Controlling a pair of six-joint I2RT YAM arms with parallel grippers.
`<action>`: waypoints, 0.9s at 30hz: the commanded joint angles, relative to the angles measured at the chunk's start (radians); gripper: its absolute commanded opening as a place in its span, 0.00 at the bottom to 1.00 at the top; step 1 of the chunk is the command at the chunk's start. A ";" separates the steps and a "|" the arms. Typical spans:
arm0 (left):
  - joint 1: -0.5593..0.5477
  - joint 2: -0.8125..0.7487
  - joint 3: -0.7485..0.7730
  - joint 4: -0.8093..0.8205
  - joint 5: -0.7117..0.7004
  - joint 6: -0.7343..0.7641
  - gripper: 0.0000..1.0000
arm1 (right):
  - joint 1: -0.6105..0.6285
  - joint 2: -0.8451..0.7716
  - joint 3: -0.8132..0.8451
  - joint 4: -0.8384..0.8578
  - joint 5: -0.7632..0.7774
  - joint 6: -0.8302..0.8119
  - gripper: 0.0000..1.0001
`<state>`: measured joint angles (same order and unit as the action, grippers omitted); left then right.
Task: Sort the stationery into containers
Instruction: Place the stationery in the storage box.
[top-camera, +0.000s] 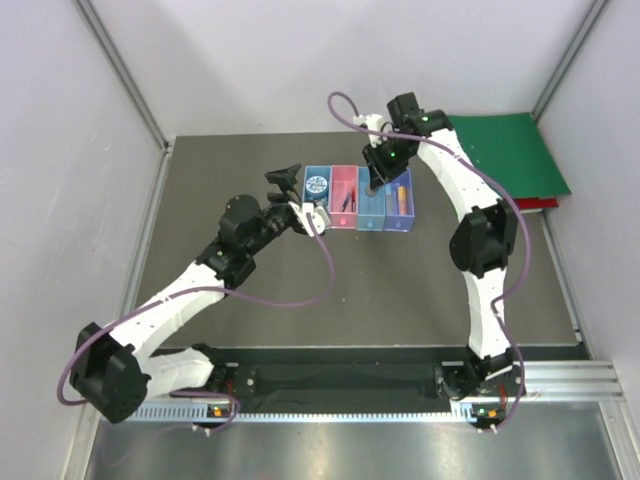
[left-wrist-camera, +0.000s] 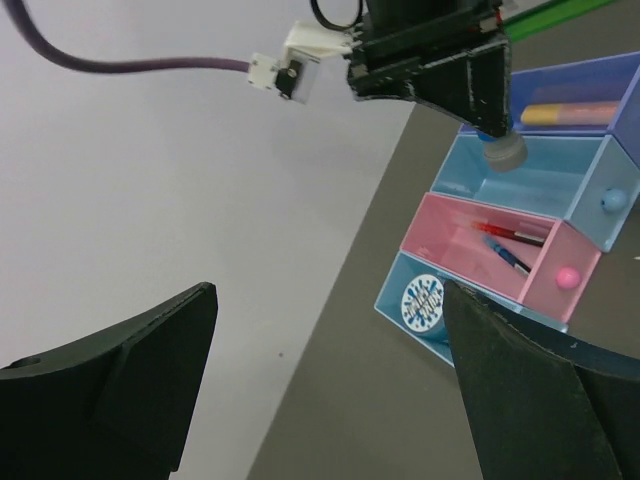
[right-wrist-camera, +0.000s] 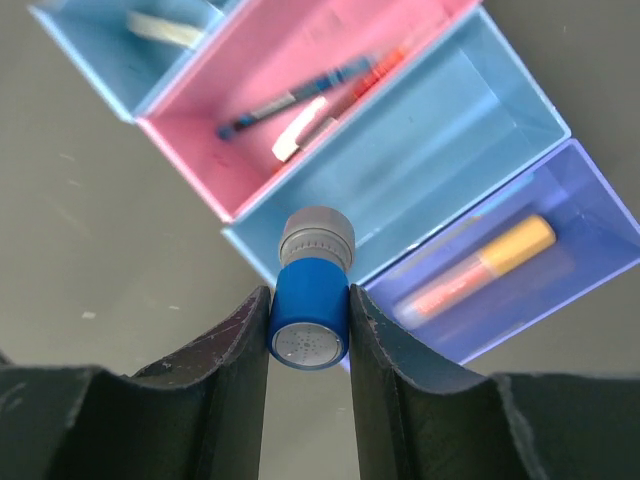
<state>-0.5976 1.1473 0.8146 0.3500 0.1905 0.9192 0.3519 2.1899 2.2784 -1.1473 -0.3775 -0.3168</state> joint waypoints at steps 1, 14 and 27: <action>0.022 0.002 0.134 -0.251 -0.069 -0.166 0.99 | -0.001 0.028 0.027 -0.019 0.141 -0.123 0.00; 0.068 0.045 0.251 -0.421 -0.036 -0.298 0.99 | 0.002 0.105 0.006 0.155 0.177 -0.142 0.00; 0.071 0.025 0.242 -0.416 -0.051 -0.255 0.99 | 0.042 0.171 -0.020 0.181 0.161 -0.140 0.00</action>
<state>-0.5316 1.1893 1.0279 -0.0864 0.1436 0.6559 0.3630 2.3470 2.2692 -1.0004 -0.2096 -0.4438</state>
